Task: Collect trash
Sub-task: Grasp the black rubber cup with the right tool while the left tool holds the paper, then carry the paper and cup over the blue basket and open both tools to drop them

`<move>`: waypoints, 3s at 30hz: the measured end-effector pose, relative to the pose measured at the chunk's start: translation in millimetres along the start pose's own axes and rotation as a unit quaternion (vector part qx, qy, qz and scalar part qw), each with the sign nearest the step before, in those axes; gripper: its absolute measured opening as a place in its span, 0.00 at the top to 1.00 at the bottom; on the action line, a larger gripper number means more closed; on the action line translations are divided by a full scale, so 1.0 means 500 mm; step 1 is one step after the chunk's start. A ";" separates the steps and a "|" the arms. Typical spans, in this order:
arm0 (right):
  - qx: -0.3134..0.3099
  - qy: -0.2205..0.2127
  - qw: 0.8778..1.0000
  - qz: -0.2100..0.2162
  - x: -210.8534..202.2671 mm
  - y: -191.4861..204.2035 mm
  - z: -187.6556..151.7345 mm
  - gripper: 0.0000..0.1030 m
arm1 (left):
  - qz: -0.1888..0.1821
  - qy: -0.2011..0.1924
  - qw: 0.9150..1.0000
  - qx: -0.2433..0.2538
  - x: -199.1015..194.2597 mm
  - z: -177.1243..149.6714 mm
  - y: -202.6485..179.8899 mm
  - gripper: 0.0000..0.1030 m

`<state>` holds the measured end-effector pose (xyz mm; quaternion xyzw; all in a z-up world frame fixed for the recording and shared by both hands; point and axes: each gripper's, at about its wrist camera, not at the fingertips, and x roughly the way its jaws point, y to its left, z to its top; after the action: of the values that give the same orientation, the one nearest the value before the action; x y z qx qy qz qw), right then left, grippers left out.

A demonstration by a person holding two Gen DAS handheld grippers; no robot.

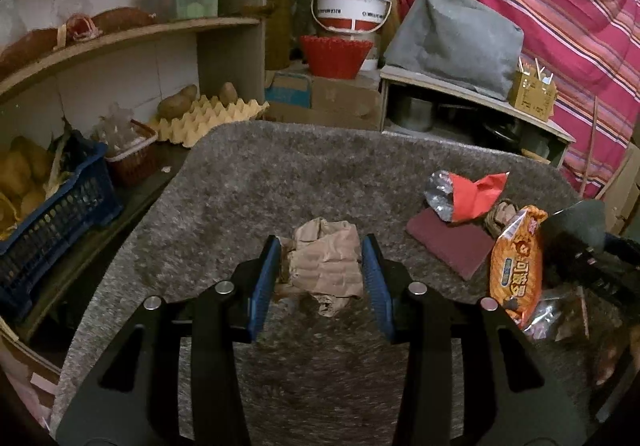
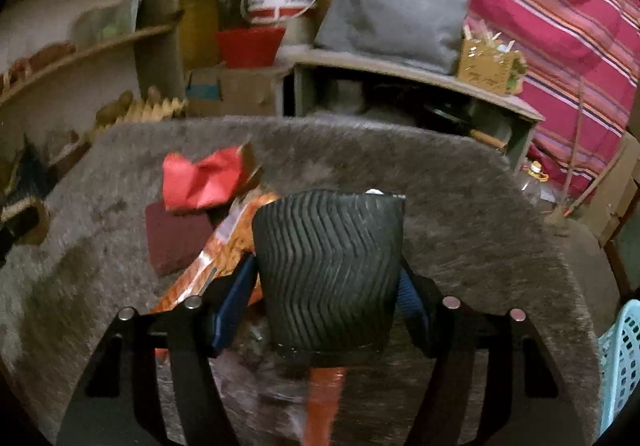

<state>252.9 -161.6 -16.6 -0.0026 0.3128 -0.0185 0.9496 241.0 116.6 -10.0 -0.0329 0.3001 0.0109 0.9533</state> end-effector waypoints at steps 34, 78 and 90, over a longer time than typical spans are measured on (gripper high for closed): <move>0.110 -0.031 0.985 -0.127 -0.216 -0.395 -0.102 0.35 | -0.114 -0.034 0.989 0.083 -0.091 -0.019 -0.390 0.60; 0.250 0.007 0.947 -0.203 -0.354 -0.859 -0.292 0.35 | -0.317 0.011 0.917 0.240 -0.215 -0.212 -1.051 0.40; 0.238 0.007 0.952 -0.192 -0.336 -0.822 -0.274 0.35 | -0.268 -0.024 0.942 0.202 -0.215 -0.153 -0.947 0.05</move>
<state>22.6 -565.1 -20.2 0.1636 0.2996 -0.2745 0.8990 128.2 -361.4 15.8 0.0817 0.2531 -0.3053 0.9144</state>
